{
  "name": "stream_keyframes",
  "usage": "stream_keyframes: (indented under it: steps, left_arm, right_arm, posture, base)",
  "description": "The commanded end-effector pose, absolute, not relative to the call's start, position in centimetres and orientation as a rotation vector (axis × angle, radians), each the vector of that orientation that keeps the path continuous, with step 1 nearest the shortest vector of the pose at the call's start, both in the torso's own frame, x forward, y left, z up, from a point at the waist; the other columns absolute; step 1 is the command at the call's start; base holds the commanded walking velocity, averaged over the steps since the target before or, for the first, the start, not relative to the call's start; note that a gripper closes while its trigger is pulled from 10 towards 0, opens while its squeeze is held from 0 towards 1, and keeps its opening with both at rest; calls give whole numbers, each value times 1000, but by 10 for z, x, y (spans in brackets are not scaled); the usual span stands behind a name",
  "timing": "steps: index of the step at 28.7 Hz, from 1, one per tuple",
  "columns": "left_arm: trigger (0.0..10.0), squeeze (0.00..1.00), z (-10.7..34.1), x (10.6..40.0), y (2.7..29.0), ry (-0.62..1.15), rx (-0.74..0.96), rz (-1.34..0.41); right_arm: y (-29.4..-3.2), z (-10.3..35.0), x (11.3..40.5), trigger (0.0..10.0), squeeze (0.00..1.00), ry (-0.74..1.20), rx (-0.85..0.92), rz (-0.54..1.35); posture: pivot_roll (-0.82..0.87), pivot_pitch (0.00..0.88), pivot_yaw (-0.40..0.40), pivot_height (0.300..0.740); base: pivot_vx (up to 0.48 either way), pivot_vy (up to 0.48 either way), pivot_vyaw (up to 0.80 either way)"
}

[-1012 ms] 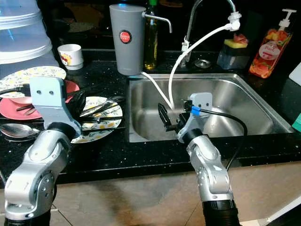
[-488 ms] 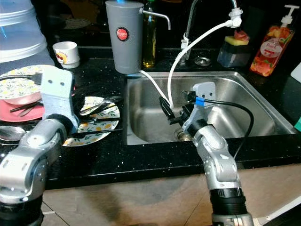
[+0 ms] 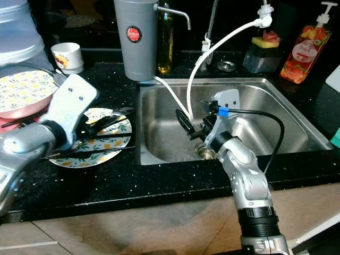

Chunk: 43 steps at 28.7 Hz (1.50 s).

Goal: Kitchen organization

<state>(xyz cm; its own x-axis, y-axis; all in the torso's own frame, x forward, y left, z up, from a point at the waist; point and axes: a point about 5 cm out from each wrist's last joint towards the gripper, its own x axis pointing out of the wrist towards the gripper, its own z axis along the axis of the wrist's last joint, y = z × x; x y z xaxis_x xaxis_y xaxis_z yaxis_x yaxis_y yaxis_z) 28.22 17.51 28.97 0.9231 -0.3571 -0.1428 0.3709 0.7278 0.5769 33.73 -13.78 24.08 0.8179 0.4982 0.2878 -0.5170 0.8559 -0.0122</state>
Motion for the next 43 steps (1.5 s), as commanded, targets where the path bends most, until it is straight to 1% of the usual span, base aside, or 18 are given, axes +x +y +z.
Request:
stream_keyframes:
  steps: [1, 3, 4, 5, 6, 8, 9, 10, 12, 14, 17, 18, 21, 24, 29, 33, 40, 43]
  left_arm:
    - [10000, 1000, 289, 281, 178, 28, 631, -429]
    - [10000, 1000, 289, 281, 179, 24, 603, -431]
    - [10000, 1000, 291, 281, 177, 6, 550, -467]
    - [10000, 353, 293, 280, 176, -11, 499, -508]
    - [10000, 0, 295, 279, 174, -21, 455, -551]
    - [10000, 0, 298, 278, 175, -46, 355, -610]
    - [10000, 0, 298, 278, 175, -46, 355, -610]
    - [10000, 0, 302, 277, 182, -82, 327, -642]
    - [10000, 0, 304, 276, 186, -106, 310, -659]
    - [10000, 0, 302, 271, 192, -104, 247, -715]
    - [10000, 0, 291, 261, 203, -12, 321, -766]
    - [10000, 0, 287, 258, 208, 34, 364, -772]
    - [10000, 0, 283, 253, 217, 103, 430, -788]
    - [10000, 0, 281, 245, 228, 172, 436, -841]
    - [10000, 0, 282, 241, 234, 185, 401, -891]
    - [10000, 0, 278, 242, 234, 191, 395, -918]
    - [10000, 0, 255, 253, 232, 208, 402, -940]
    - [10000, 0, 252, 258, 230, 187, 407, -933]
  right_arm:
    - [-140, 241, 339, 10000, 0, -268, 80, 553]
    - [-139, 241, 339, 10000, 0, -267, 81, 562]
    - [-139, 243, 338, 10000, 0, -270, 80, 583]
    - [-138, 244, 337, 10000, 0, -272, 81, 601]
    - [-138, 245, 336, 10000, 0, -270, 96, 627]
    - [-139, 247, 334, 10000, 0, -265, 134, 674]
    - [-139, 247, 334, 10000, 0, -265, 134, 674]
    - [-142, 246, 330, 10000, 0, -254, 147, 717]
    - [-143, 246, 329, 10000, 0, -249, 153, 731]
    - [-144, 244, 326, 10000, 0, -235, 173, 761]
    - [-143, 241, 316, 10000, 0, -199, 182, 851]
    - [-143, 238, 313, 10000, 0, -176, 148, 881]
    - [-143, 233, 309, 10000, 0, -134, 77, 933]
    - [-147, 229, 306, 10000, 0, -103, 31, 957]
    - [-150, 229, 307, 10000, 0, -95, 37, 953]
    - [-148, 229, 306, 10000, 0, -91, 41, 960]
    - [-140, 227, 304, 10000, 0, -95, 41, 987]
    - [-139, 227, 303, 10000, 0, -98, 35, 991]
  posture:
    - [-32, 118, -58, 740]
    - [-32, 118, -58, 740]
    - [-32, 118, -58, 740]
    - [-32, 121, -60, 740]
    - [-32, 121, -60, 740]
    - [-32, 121, -61, 740]
    - [-32, 121, -61, 740]
    - [-27, 119, -58, 740]
    - [-28, 118, -56, 740]
    - [-28, 116, -56, 740]
    - [-26, 116, -55, 740]
    - [-23, 114, -58, 740]
    - [-23, 114, -58, 740]
    - [-16, 107, -61, 740]
    - [-11, 105, -64, 740]
    - [-11, 108, -64, 740]
    - [-19, 117, -67, 740]
    - [-19, 117, -67, 740]
  base:
    - [0, 0, 0]
    - [0, 0, 0]
    - [0, 0, 0]
    - [0, 0, 0]
    - [0, 0, 0]
    - [0, 0, 0]
    - [0, 0, 0]
    - [0, 0, 0]
    - [0, 0, 0]
    - [0, 0, 0]
    - [0, 0, 0]
    - [0, 0, 0]
    - [0, 0, 0]
    - [0, 0, 0]
    - [0, 0, 0]
    - [0, 0, 0]
    - [0, 0, 0]
    - [0, 0, 0]
